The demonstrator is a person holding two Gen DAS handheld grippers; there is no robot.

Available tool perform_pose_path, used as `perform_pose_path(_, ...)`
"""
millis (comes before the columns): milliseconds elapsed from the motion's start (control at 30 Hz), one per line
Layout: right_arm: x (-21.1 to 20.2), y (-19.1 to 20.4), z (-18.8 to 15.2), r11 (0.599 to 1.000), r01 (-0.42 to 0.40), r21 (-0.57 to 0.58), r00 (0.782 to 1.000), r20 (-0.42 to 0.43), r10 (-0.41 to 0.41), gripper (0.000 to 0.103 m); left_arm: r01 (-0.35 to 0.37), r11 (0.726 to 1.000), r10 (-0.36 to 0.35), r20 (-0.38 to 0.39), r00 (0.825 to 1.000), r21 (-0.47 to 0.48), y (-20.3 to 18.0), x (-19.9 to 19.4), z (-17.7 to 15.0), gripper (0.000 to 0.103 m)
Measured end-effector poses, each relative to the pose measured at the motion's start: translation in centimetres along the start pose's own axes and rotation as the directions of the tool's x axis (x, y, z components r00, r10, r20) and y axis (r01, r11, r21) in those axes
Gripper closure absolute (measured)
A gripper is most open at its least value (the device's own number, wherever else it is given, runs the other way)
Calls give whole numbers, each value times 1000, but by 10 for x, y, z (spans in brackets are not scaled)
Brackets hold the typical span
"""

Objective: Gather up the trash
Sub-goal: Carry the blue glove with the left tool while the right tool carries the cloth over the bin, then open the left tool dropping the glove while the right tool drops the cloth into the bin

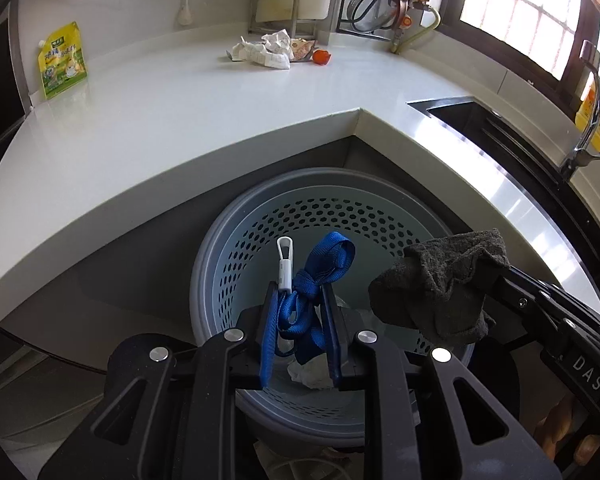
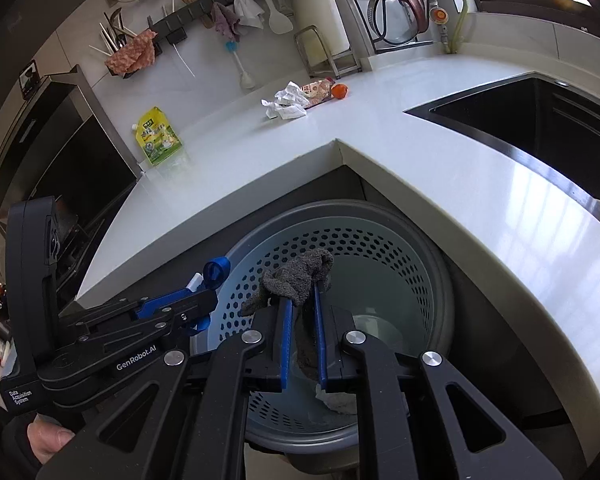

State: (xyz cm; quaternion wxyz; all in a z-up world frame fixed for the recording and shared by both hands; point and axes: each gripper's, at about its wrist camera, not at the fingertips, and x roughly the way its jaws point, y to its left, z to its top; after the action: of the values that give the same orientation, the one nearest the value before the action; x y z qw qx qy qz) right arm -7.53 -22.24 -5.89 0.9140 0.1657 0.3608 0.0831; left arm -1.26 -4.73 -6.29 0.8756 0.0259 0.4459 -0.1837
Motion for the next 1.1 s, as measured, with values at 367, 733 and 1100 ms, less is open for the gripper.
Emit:
perform_pose_path(367, 11, 1, -6, 1000, 18, -9, 999, -36, -18, 93, -5, 1000, 4, -37, 999, -13, 5, 13, -11, 82)
perform_pose_path(733, 25, 2, -5, 1000, 25, -9, 997, -73, -26, 93, -16, 1000, 15, -62, 998, -18, 4, 23, -12, 82)
perform_pose_path(1100, 32, -1, -6, 1000, 16, -4, 995, -94, -16, 93, -24, 999, 22, -90, 996, -25, 6, 33, -13, 80)
